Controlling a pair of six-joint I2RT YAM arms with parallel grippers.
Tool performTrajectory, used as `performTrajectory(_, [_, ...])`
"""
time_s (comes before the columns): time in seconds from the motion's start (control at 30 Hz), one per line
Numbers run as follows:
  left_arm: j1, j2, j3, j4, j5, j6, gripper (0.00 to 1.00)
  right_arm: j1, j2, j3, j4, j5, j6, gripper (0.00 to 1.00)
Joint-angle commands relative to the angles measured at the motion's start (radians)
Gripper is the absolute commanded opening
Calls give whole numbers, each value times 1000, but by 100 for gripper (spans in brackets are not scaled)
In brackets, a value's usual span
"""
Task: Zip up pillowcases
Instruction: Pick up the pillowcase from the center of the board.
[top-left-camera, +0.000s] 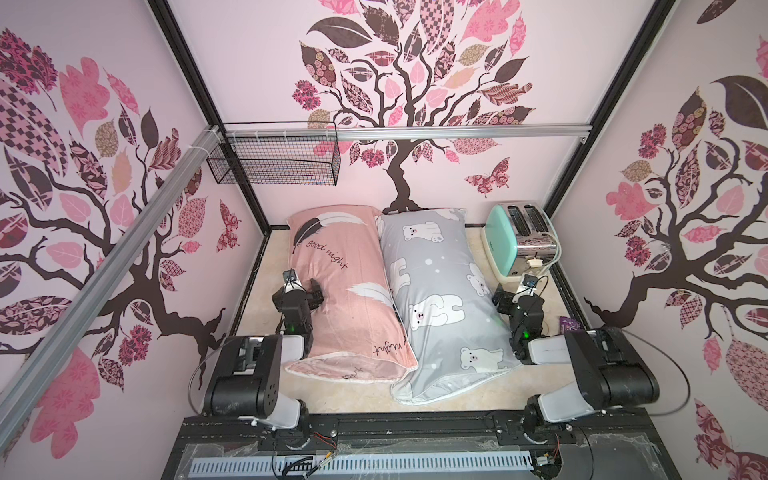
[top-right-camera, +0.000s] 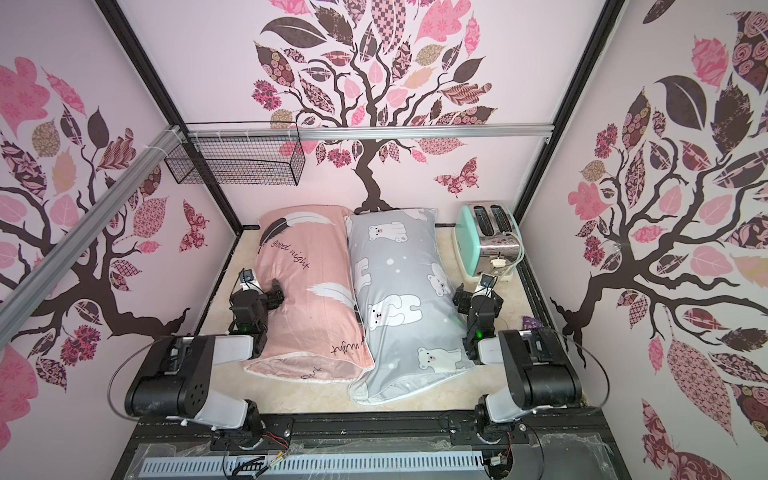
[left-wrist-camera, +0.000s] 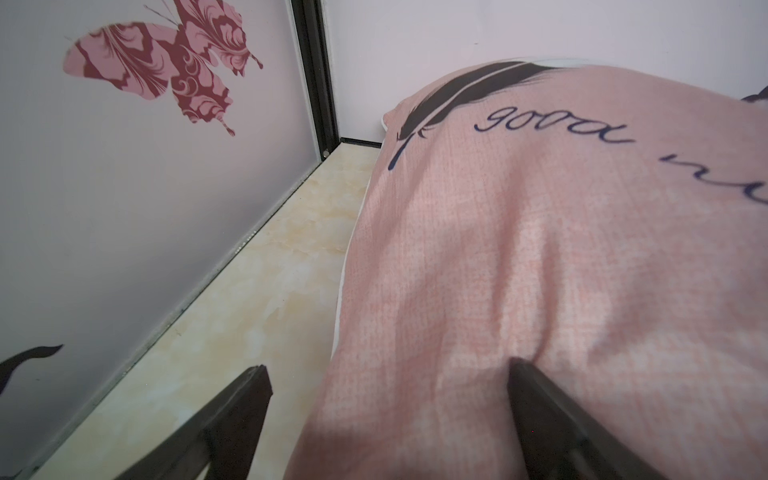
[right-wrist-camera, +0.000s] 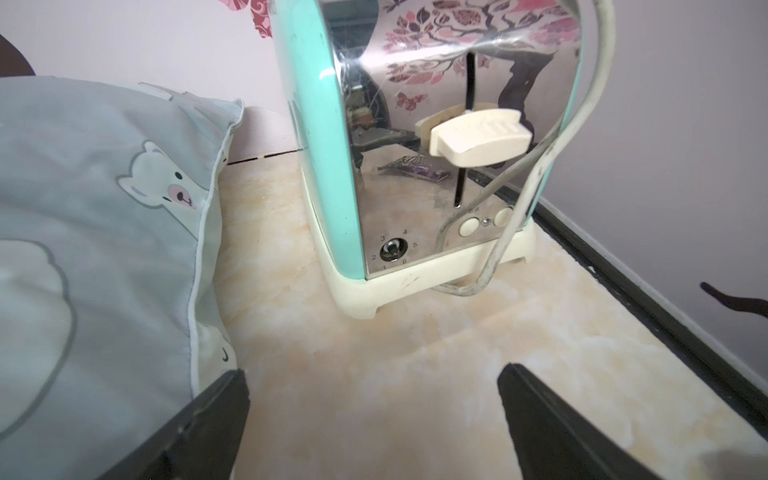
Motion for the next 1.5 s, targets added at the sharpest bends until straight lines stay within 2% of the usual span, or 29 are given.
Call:
performTrajectory(0.0, [-93, -282, 140, -350, -138, -55, 96, 12, -264, 190, -464, -7, 85, 100])
performTrajectory(0.1, [-212, -439, 317, -771, -56, -235, 98, 70, -378, 316, -841, -135, 139, 100])
performTrajectory(0.17, [-376, -478, 371, -951, -43, -285, 98, 149, -406, 376, -1031, -208, 143, 100])
performTrajectory(0.23, [-567, -503, 377, -1104, -51, -351, 95, 271, -433, 422, -1205, -236, 139, 99])
performTrajectory(0.33, [-765, -538, 312, -1210, 43, -505, 83, 456, -459, 465, -1407, -309, 184, 97])
performTrajectory(0.37, [-804, -543, 282, -1207, 95, -552, 80, 509, -462, 470, -1447, -332, 213, 95])
performTrajectory(0.4, [-831, -539, 240, -1176, 194, -584, 78, 571, -460, 470, -1472, -372, 246, 92])
performTrajectory(0.43, [-836, -528, 194, -1131, 317, -615, 74, 628, -453, 466, -1483, -411, 287, 88])
performTrajectory(0.53, [-838, -508, 45, -941, 505, -709, 58, 783, -403, 452, -1409, -503, 410, 73])
performTrajectory(0.63, [-837, -517, -53, -792, 552, -777, 47, 891, -315, 446, -1262, -592, 499, 49])
performTrajectory(0.73, [-838, -525, -104, -722, 553, -824, 45, 928, -226, 428, -1106, -671, 555, 36])
performTrajectory(0.87, [-803, -513, -160, -673, 536, -848, 44, 926, -142, 394, -993, -623, 568, 27])
performTrajectory(0.97, [-770, -500, -174, -645, 562, -852, 42, 920, -96, 400, -1001, -555, 566, 26])
performTrajectory(1.03, [-754, -481, -172, -639, 577, -846, 41, 892, -103, 379, -996, -518, 561, 29])
performTrajectory(1.13, [-734, -432, -174, -591, 604, -844, 37, 830, -100, 325, -913, -612, 578, 31])
performTrajectory(1.37, [-720, -345, -173, -516, 621, -853, 31, 826, -34, 317, -880, -656, 570, 34])
performTrajectory(1.47, [-714, -329, -176, -510, 618, -850, 26, 826, -26, 299, -838, -704, 587, 30])
